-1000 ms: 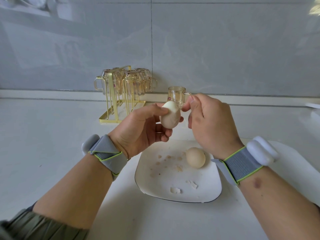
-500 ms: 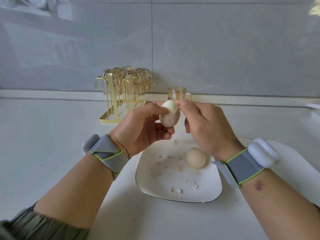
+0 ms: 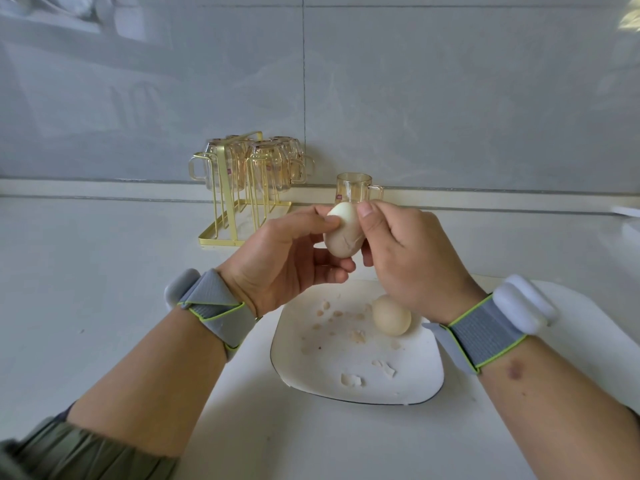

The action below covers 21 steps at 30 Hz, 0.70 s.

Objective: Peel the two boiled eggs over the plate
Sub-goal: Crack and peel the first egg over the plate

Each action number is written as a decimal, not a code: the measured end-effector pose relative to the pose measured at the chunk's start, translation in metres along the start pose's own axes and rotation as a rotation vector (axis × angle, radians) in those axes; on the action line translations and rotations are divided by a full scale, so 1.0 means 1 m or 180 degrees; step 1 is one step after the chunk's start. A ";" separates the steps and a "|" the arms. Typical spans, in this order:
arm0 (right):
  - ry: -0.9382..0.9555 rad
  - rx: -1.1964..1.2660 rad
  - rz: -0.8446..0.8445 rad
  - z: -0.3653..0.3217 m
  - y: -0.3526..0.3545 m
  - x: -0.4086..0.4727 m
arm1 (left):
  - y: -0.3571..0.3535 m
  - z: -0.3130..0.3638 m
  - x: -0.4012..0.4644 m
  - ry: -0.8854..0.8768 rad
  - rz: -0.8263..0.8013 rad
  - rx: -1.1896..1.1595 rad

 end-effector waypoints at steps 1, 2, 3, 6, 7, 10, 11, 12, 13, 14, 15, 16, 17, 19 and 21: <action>0.0013 -0.0012 0.0021 0.000 0.000 0.000 | 0.000 0.000 0.000 -0.0005 0.0007 -0.0001; 0.0015 -0.0031 0.0041 0.001 0.000 0.001 | 0.000 0.000 0.000 -0.0007 0.0024 -0.0013; 0.0009 -0.0062 0.0062 0.002 0.000 0.001 | 0.000 0.000 0.000 -0.0002 0.0053 -0.0038; -0.0046 -0.0182 0.0168 0.004 0.000 0.002 | 0.001 0.001 0.001 0.0015 0.0150 -0.0095; -0.0063 -0.0230 0.0206 0.005 0.000 0.002 | 0.001 0.001 0.001 0.0022 0.0163 -0.0103; -0.0064 -0.0344 0.0261 0.005 0.001 0.003 | 0.002 0.002 0.003 0.0039 0.0212 -0.0115; -0.0065 -0.0363 0.0263 0.006 0.001 0.003 | 0.002 0.002 0.003 0.0048 0.0235 -0.0118; -0.0073 -0.0378 0.0264 0.006 0.001 0.003 | 0.003 0.001 0.004 0.0057 0.0259 -0.0116; -0.0085 -0.0390 0.0272 0.006 0.002 0.003 | 0.003 0.001 0.004 0.0064 0.0277 -0.0110; -0.0095 -0.0398 0.0284 0.006 0.002 0.003 | 0.004 0.001 0.004 0.0065 0.0288 -0.0096; -0.0099 -0.0405 0.0292 0.006 0.002 0.003 | 0.004 0.001 0.004 0.0058 0.0291 -0.0082; -0.0100 -0.0413 0.0294 0.005 0.002 0.003 | 0.005 0.001 0.004 0.0043 0.0295 -0.0073; -0.0103 -0.0419 0.0291 0.005 0.002 0.003 | 0.005 0.001 0.004 0.0032 0.0306 -0.0076; -0.0109 -0.0425 0.0277 0.005 0.001 0.003 | 0.005 0.002 0.004 0.0024 0.0340 -0.0102; -0.0101 -0.0440 0.0272 0.005 0.001 0.003 | 0.006 0.001 0.005 0.0030 0.0352 -0.0136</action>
Point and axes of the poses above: each hand's wrist, its own x-axis towards the middle knuckle, its own y-axis out of the back of the hand, z = x × y, the point moved 3 cm from there along x, towards the middle knuckle, and after that the axes turned 11 degrees about z, right-handed, at the moved point
